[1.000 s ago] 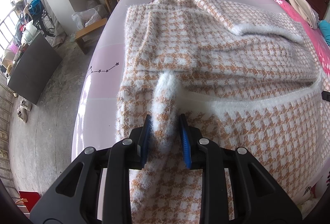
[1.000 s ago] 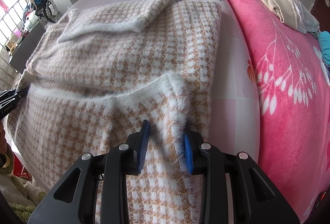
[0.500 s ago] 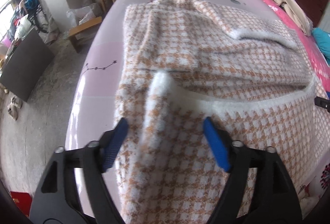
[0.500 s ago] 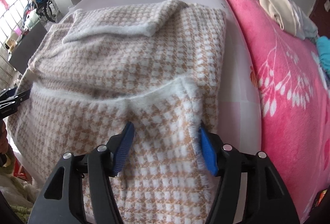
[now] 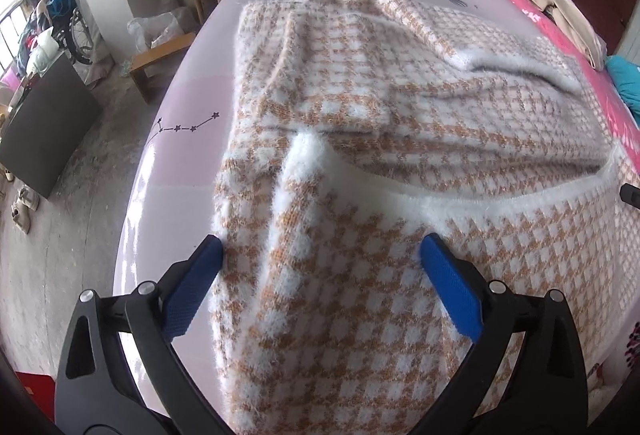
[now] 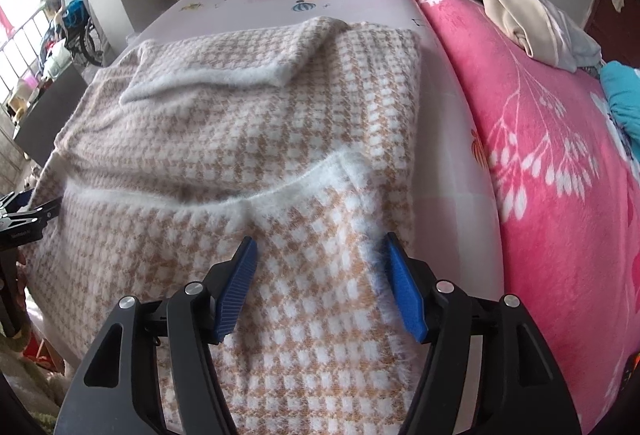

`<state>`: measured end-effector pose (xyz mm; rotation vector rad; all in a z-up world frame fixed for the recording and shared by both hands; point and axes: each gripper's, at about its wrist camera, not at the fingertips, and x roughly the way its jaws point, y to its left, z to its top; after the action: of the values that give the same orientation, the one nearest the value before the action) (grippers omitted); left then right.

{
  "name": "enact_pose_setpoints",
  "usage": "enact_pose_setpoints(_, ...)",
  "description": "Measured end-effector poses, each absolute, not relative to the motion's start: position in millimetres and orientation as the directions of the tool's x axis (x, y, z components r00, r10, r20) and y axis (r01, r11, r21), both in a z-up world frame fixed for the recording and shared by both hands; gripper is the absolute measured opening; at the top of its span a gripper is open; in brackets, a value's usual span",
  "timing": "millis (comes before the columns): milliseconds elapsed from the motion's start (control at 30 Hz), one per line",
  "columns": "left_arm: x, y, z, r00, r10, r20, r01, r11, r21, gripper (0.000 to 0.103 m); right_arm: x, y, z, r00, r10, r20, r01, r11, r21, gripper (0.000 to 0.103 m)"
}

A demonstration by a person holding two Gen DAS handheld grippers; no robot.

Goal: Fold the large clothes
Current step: 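Open both tools and release the coat fabric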

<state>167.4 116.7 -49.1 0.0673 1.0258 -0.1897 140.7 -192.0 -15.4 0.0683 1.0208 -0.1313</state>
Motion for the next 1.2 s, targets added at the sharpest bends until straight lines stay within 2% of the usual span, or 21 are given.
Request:
enact_pose_setpoints(333,168.1,114.4,-50.0,0.497,-0.12,-0.859,0.18,0.983,-0.033,0.096,115.5,-208.6,11.5,0.601,-0.064,-0.797,0.171,0.984,0.049,0.063)
enact_pose_setpoints(700,166.5,118.0,-48.5,0.505,-0.144,-0.851,0.199,0.979,-0.047,0.096,128.4,-132.0,-3.3,0.544,0.159,-0.824,-0.045,0.986,0.16,0.062)
enact_pose_setpoints(800,163.6,123.0,-42.0,0.505,-0.148,-0.85,0.194,0.979,-0.055,0.096,133.5,-118.6,-7.9,0.52,0.17,-0.837,-0.064,0.985,0.16,0.059)
enact_pose_setpoints(933,136.3,125.5,-2.1,0.62,-0.241,-0.747,0.268,0.96,-0.087,0.096,133.1,-125.0,-1.3,0.527,0.163,-0.834,-0.019,0.983,0.181,0.058)
enact_pose_setpoints(1067,118.2,109.1,13.3,0.597,-0.388,-0.702,0.397,0.903,-0.162,0.096,135.6,-141.1,-6.1,0.515,0.142,-0.845,0.063,0.977,0.202,0.056)
enact_pose_setpoints(1133,114.9,91.3,4.7,0.534,-0.444,-0.72,0.451,0.87,-0.201,0.095,138.1,-144.3,-14.0,0.491,0.128,-0.861,0.094,0.976,0.198,0.051)
enact_pose_setpoints(1167,113.9,82.9,0.4,0.514,-0.452,-0.729,0.466,0.861,-0.205,0.089,139.4,-144.3,-17.2,0.485,0.132,-0.865,0.098,0.974,0.203,0.05)
enact_pose_setpoints(1200,114.2,74.1,-6.2,0.492,-0.451,-0.745,0.48,0.854,-0.2,0.076,140.6,-142.9,-20.8,0.477,0.135,-0.868,0.1,0.973,0.206,0.049)
